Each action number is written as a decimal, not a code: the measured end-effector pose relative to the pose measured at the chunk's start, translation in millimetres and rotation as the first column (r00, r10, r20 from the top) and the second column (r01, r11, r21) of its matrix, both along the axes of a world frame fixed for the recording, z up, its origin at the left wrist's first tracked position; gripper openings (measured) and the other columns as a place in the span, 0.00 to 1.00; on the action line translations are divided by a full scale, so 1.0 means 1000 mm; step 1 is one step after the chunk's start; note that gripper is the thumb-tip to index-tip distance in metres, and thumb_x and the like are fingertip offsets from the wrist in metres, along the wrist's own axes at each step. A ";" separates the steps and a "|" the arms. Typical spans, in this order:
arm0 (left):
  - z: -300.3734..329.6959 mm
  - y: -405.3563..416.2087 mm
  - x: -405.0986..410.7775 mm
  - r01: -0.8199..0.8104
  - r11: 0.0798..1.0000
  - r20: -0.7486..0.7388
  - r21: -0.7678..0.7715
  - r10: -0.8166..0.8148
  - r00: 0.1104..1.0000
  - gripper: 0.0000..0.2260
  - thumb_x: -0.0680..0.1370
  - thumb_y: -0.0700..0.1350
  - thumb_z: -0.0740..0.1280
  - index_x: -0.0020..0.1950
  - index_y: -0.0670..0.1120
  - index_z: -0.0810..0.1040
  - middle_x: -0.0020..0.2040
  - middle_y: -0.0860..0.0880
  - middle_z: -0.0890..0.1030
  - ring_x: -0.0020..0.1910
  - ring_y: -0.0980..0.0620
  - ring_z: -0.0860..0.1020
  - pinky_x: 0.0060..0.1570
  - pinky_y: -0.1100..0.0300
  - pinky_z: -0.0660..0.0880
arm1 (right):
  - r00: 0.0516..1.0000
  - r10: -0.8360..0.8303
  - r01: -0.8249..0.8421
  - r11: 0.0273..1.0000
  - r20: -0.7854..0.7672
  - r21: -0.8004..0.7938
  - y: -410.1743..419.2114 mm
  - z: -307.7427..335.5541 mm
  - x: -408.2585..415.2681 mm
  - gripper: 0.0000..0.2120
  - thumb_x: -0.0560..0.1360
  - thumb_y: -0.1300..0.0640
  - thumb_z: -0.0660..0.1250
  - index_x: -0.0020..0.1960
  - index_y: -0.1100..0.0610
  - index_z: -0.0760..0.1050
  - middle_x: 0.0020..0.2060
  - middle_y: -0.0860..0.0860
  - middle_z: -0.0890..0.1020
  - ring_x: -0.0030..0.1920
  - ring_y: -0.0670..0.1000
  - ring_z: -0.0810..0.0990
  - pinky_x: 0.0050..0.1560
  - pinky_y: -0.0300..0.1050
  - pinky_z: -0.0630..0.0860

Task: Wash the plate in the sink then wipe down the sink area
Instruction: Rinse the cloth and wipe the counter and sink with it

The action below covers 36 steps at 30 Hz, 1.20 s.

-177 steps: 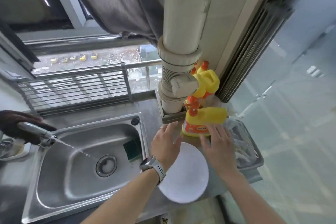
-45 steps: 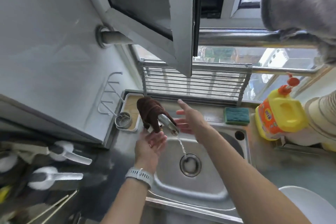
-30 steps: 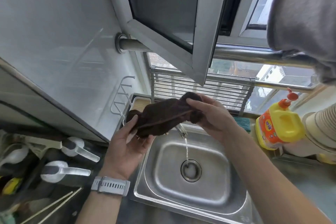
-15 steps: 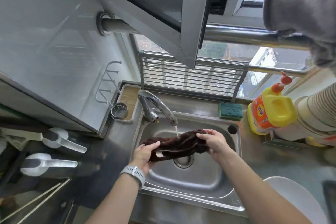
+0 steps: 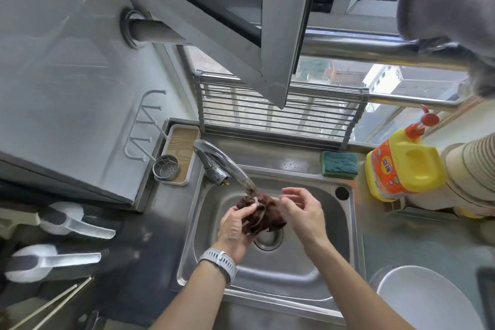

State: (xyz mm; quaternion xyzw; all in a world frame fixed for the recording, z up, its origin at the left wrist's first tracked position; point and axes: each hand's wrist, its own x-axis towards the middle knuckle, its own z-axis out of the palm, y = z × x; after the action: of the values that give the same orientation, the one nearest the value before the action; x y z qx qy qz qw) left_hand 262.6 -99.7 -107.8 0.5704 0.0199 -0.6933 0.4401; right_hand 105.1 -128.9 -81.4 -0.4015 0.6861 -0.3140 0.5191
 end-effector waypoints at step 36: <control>-0.034 -0.049 0.046 0.990 0.098 0.876 0.105 0.461 -0.139 0.10 0.77 0.39 0.65 0.57 0.48 0.70 0.53 0.47 0.81 0.40 0.49 0.79 0.34 0.59 0.77 | 0.089 0.247 -0.979 0.202 0.965 0.038 -0.066 -0.067 0.019 0.48 0.70 0.42 0.74 0.80 0.60 0.54 0.78 0.68 0.55 0.74 0.71 0.62 0.69 0.58 0.71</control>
State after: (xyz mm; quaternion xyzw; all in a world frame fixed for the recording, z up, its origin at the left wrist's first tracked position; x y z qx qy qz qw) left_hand 308.4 -148.8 -141.8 0.4153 -0.8810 -0.0471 0.2216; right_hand 123.7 -194.5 -148.8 -0.2369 0.1139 0.1463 0.9537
